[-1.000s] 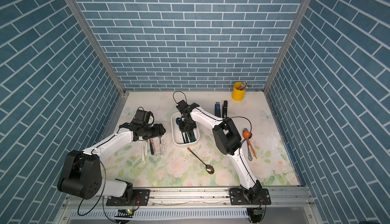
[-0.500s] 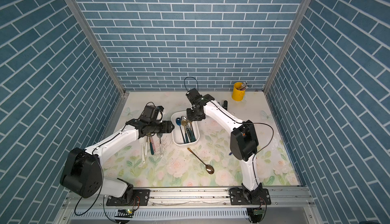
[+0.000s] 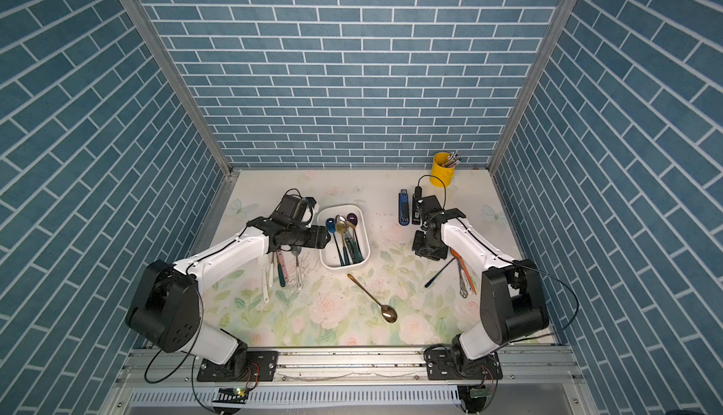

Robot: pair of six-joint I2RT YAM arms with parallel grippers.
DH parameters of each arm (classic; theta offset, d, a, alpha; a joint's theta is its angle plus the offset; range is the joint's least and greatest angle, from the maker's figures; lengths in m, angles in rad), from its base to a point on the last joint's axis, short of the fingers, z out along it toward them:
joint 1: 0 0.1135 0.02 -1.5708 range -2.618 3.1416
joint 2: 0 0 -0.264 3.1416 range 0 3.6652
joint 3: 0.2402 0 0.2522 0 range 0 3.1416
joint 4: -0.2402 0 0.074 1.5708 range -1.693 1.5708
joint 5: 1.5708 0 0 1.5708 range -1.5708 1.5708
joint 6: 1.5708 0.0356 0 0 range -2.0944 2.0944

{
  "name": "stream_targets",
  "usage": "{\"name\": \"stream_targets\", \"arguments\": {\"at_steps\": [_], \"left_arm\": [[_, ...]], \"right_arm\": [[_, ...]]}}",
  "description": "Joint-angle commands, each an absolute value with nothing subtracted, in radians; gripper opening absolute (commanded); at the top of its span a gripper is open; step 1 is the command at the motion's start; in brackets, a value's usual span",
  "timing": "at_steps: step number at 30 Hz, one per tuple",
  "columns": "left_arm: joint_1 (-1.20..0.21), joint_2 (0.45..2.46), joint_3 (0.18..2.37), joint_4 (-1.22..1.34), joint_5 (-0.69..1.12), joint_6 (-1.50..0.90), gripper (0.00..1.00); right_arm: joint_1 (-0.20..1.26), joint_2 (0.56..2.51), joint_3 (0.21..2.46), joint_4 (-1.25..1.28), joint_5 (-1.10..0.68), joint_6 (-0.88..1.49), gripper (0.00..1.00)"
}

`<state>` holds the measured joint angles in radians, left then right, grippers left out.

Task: Put the spoon into the storage box
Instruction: Pick up the spoon from the center of the board.

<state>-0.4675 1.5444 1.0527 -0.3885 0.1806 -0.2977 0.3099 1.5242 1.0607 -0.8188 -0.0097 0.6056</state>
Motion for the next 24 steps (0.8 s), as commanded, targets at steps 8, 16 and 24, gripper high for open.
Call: {"name": "stream_targets", "arguments": {"at_steps": [8,16,24], "left_arm": [[-0.476,1.549,1.051,-0.403,0.149,-0.292,0.8],[-0.476,1.567,1.062,-0.414,0.143,-0.293,0.8],[-0.476,1.597,1.082,-0.426,0.142,-0.293,0.8]], "right_arm": [[0.134,1.554,1.04,-0.784,0.09,0.488,0.34],[0.01,1.581,1.039,-0.793,0.125,0.411,0.35],[-0.08,1.62,1.036,-0.776,0.126,0.346,0.34]]}}
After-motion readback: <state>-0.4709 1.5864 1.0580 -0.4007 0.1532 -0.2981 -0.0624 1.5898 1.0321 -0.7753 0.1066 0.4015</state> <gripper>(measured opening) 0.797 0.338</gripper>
